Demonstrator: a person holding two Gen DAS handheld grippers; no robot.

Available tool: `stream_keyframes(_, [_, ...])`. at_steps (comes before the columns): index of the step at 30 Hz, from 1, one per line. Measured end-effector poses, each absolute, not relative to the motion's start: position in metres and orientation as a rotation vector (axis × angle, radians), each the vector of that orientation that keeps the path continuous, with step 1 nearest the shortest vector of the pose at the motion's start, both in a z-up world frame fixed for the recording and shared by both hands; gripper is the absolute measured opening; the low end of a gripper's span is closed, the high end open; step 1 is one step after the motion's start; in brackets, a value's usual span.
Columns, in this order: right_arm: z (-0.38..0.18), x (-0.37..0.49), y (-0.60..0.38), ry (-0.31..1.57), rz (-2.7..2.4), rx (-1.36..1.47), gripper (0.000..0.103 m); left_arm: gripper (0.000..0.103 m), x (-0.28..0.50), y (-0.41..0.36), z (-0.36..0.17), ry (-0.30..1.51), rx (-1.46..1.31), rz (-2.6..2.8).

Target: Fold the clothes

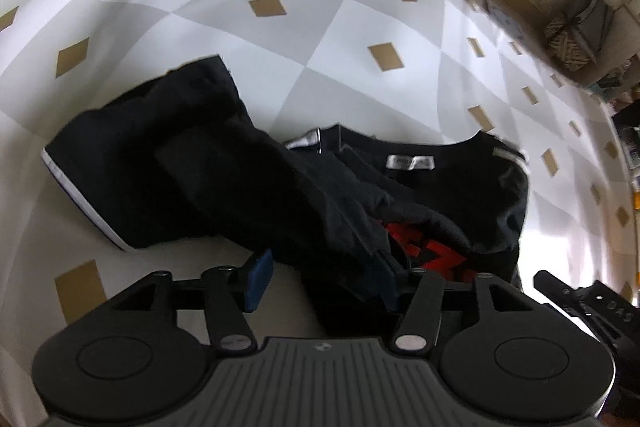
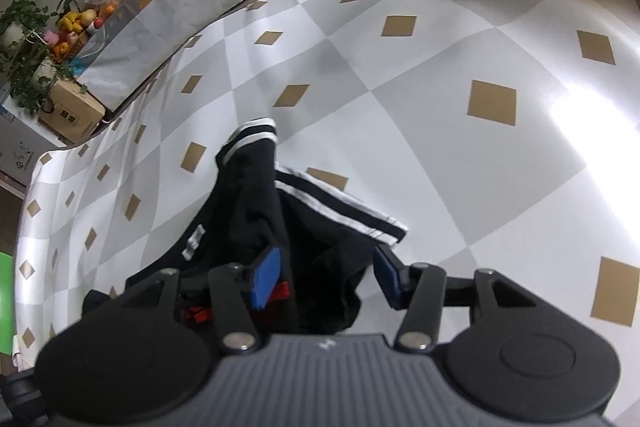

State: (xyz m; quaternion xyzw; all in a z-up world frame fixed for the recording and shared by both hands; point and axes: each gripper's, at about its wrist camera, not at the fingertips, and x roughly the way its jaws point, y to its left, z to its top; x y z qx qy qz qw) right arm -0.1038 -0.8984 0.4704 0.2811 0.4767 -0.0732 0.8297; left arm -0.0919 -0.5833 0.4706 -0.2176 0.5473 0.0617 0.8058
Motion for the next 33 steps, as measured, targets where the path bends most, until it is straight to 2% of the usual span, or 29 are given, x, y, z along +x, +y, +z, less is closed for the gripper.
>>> stream_keyframes(7, [0.456, -0.097, -0.903, 1.038, -0.179, 0.598, 0.051, 0.065, -0.094, -0.590, 0.464, 1.183, -0.431, 0.201])
stream_keyframes(11, [0.446, -0.092, -0.894, 1.064, -0.160, 0.572, 0.051, 0.074, -0.094, -0.588, 0.463, 1.167, -0.467, 0.207])
stream_keyframes(17, [0.435, -0.088, -0.880, 1.075, -0.153, 0.501, 0.050, 0.075, -0.090, -0.593, 0.448, 1.198, -0.493, 0.204])
stream_keyframes(19, [0.436, -0.088, -0.875, 1.067, -0.148, 0.464, 0.043, 0.075, -0.090, -0.593, 0.445, 1.202, -0.485, 0.210])
stream_keyframes(21, [0.436, -0.087, -0.870, 1.072, -0.137, 0.431, 0.029, 0.075, -0.091, -0.592, 0.442, 1.204, -0.476, 0.216])
stream_keyframes(23, [0.434, -0.087, -0.869, 1.081, -0.141, 0.424, 0.017, 0.069, -0.091, -0.592, 0.441, 1.208, -0.449, 0.221])
stream_keyframes(24, [0.434, -0.087, -0.869, 1.082, -0.143, 0.419, 0.014, 0.065, -0.091, -0.592, 0.441, 1.210, -0.439, 0.222])
stream_keyframes(26, [0.435, -0.087, -0.870, 1.081, -0.152, 0.405, 0.011, 0.049, -0.091, -0.590, 0.440, 1.218, -0.435, 0.215])
stream_keyframes(29, [0.437, -0.088, -0.874, 1.073, -0.189, 0.378, 0.009, 0.044, -0.091, -0.584, 0.440, 1.219, -0.436, 0.214])
stream_keyframes(33, [0.437, -0.089, -0.885, 1.071, -0.242, 0.364, 0.009, 0.044, -0.092, -0.573, 0.442, 1.218, -0.436, 0.233])
